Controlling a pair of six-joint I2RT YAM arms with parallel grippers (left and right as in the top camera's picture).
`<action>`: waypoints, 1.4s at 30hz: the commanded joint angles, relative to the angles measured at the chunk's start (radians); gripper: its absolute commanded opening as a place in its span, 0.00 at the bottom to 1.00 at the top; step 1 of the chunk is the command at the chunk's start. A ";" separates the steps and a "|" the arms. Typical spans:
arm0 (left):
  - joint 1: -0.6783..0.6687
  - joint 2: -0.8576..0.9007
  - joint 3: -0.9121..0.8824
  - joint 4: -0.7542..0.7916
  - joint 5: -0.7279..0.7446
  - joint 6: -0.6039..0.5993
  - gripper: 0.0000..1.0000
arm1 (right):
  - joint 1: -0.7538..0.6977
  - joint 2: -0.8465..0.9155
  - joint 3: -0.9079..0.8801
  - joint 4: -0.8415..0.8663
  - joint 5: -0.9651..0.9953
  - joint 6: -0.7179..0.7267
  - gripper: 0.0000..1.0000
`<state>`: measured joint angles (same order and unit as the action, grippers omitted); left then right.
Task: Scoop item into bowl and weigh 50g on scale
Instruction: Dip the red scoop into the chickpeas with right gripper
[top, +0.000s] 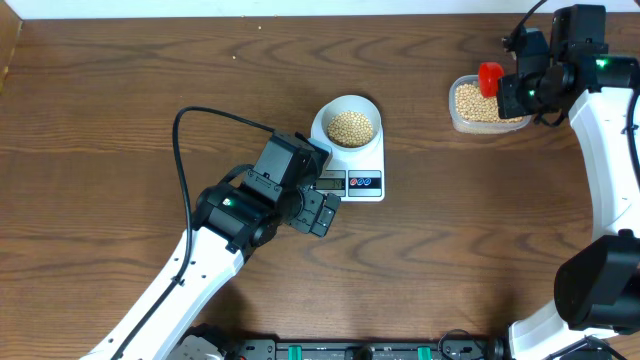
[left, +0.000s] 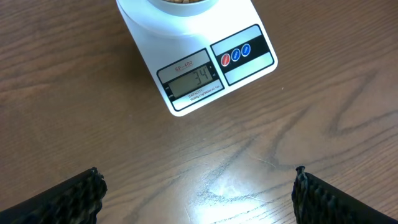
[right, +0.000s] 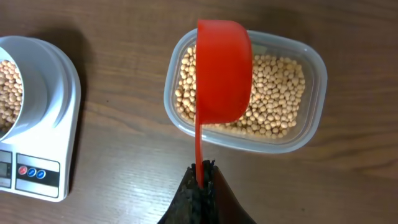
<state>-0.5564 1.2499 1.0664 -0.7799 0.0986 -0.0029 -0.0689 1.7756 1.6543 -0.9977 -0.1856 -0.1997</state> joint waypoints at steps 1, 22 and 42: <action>0.003 -0.003 0.007 -0.002 -0.006 -0.001 0.98 | -0.004 -0.018 0.020 -0.017 0.011 0.016 0.01; 0.003 -0.002 0.007 -0.002 -0.006 -0.001 0.98 | -0.004 0.002 0.018 -0.055 0.080 0.031 0.01; 0.003 -0.002 0.007 -0.002 -0.006 -0.001 0.98 | -0.009 0.198 0.018 0.001 0.118 0.053 0.01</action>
<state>-0.5564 1.2499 1.0668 -0.7799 0.0986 -0.0029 -0.0692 1.9400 1.6547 -1.0012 -0.0666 -0.1646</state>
